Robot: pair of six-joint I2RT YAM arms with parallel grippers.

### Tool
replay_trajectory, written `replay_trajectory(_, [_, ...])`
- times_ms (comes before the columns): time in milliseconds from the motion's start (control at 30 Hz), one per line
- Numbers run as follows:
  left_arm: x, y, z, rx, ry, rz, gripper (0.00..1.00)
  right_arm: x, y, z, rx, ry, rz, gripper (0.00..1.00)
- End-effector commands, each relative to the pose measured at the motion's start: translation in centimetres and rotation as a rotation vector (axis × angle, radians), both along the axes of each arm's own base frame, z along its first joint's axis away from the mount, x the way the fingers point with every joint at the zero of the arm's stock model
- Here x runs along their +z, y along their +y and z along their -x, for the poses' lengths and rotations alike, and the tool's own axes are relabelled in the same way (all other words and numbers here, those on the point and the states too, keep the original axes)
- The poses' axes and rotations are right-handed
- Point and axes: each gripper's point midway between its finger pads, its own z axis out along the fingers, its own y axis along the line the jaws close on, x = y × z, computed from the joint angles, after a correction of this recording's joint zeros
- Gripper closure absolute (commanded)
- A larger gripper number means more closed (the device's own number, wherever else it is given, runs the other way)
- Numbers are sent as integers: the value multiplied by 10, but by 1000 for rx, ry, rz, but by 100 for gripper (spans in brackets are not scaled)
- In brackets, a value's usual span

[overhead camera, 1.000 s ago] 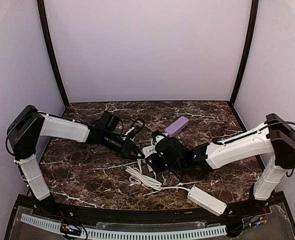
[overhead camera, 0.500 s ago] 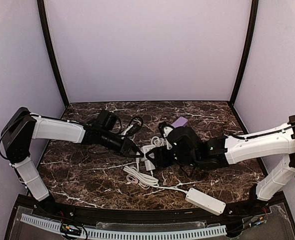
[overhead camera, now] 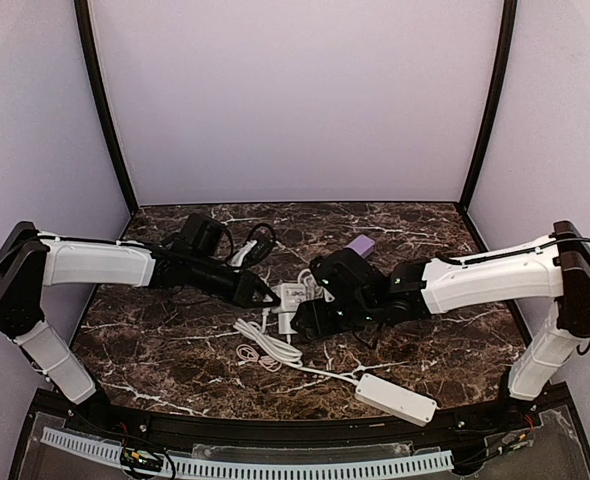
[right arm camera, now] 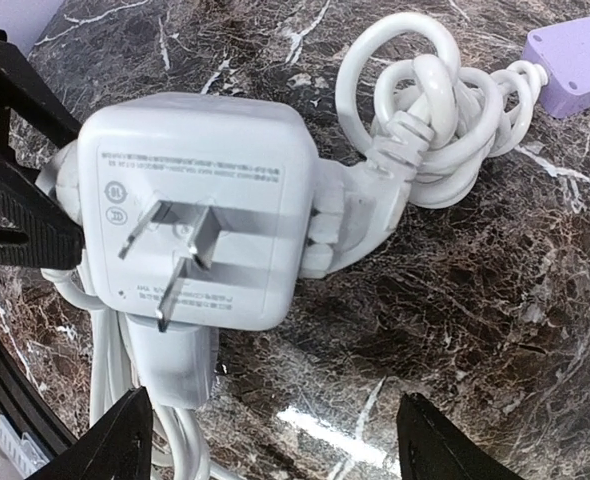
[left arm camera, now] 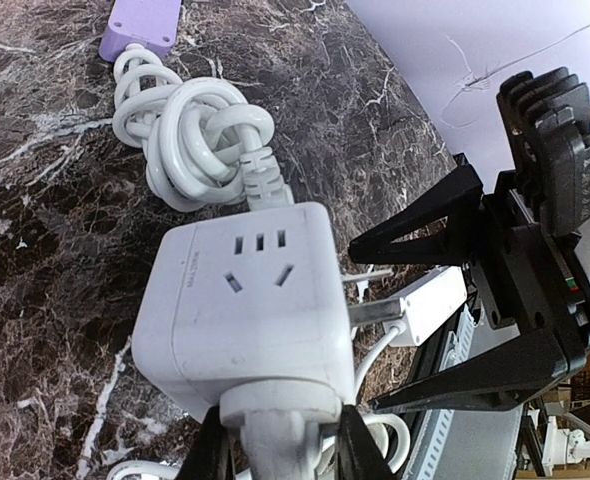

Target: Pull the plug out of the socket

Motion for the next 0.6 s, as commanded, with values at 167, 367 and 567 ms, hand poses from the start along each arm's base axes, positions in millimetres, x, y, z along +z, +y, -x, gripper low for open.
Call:
replay_trajectory(167, [35, -3, -1, -27, -100, 83, 99, 18, 33, -15, -39, 16, -117, 26])
replay_trajectory(367, [35, -2, -2, -17, -102, 79, 99, 4, 43, -12, -68, 77, -139, 33])
replay_trajectory(567, [33, -1, -4, -3, -102, 67, 99, -8, 48, -9, -76, 76, -123, 40])
